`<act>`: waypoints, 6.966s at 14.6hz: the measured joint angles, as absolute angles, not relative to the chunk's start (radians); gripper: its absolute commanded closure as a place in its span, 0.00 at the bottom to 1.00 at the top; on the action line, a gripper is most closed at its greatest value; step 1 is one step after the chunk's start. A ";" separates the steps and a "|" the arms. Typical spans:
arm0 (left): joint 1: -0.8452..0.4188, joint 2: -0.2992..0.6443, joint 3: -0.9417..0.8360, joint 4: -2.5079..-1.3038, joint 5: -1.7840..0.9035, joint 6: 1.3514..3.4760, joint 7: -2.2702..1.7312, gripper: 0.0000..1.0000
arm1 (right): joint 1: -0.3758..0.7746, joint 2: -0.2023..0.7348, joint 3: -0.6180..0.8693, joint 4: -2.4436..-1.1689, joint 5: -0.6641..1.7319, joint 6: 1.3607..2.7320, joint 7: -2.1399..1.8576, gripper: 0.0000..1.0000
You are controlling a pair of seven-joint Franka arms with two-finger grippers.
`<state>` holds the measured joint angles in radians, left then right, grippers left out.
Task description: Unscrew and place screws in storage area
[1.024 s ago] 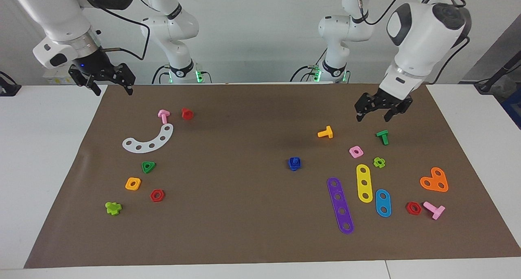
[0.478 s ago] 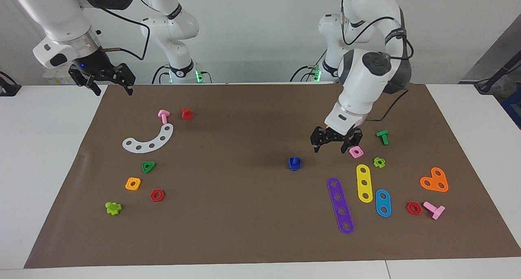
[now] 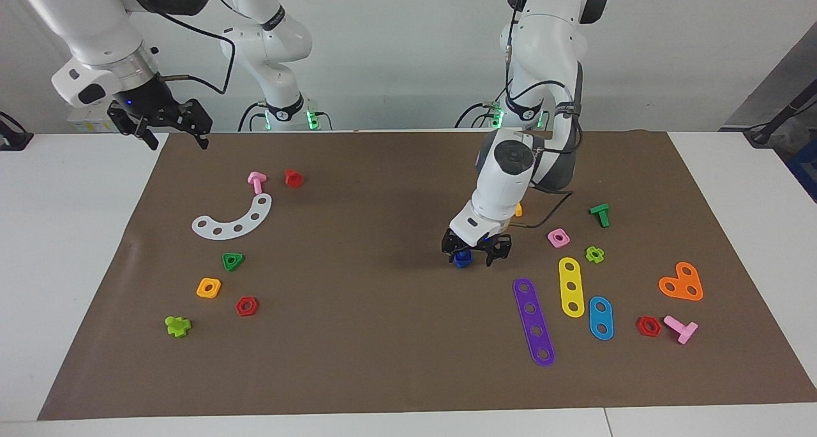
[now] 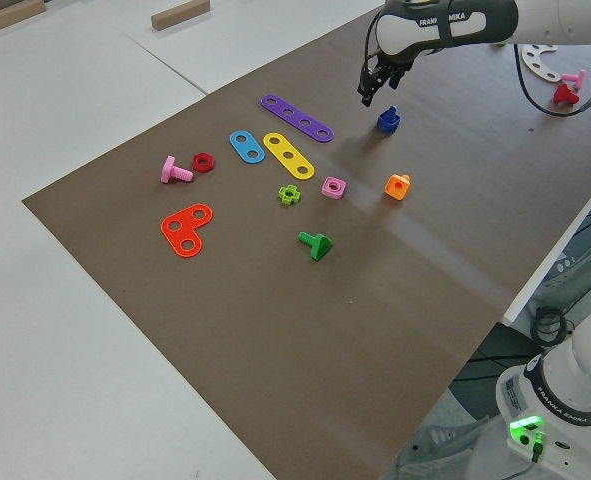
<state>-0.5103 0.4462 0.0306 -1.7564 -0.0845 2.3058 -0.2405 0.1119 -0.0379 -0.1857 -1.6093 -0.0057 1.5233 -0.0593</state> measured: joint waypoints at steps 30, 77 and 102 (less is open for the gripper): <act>-0.549 0.443 0.035 -1.788 -0.029 2.261 -0.228 0.79 | 0.112 -0.038 -0.186 -1.609 -0.006 1.523 -0.059 0.00; -0.043 0.079 0.077 -1.607 -0.027 1.631 0.094 0.00 | 0.738 0.541 -0.153 -1.433 0.136 2.198 0.636 0.00; -0.086 -0.018 0.053 -1.630 0.027 1.560 0.026 0.00 | 0.798 0.739 -0.138 -1.383 0.138 2.373 0.629 0.53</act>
<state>-0.0864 -0.0176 0.0526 -1.6304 0.0268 1.5597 0.0259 0.7984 0.7391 -0.1383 -1.3831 0.1382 2.3727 0.6293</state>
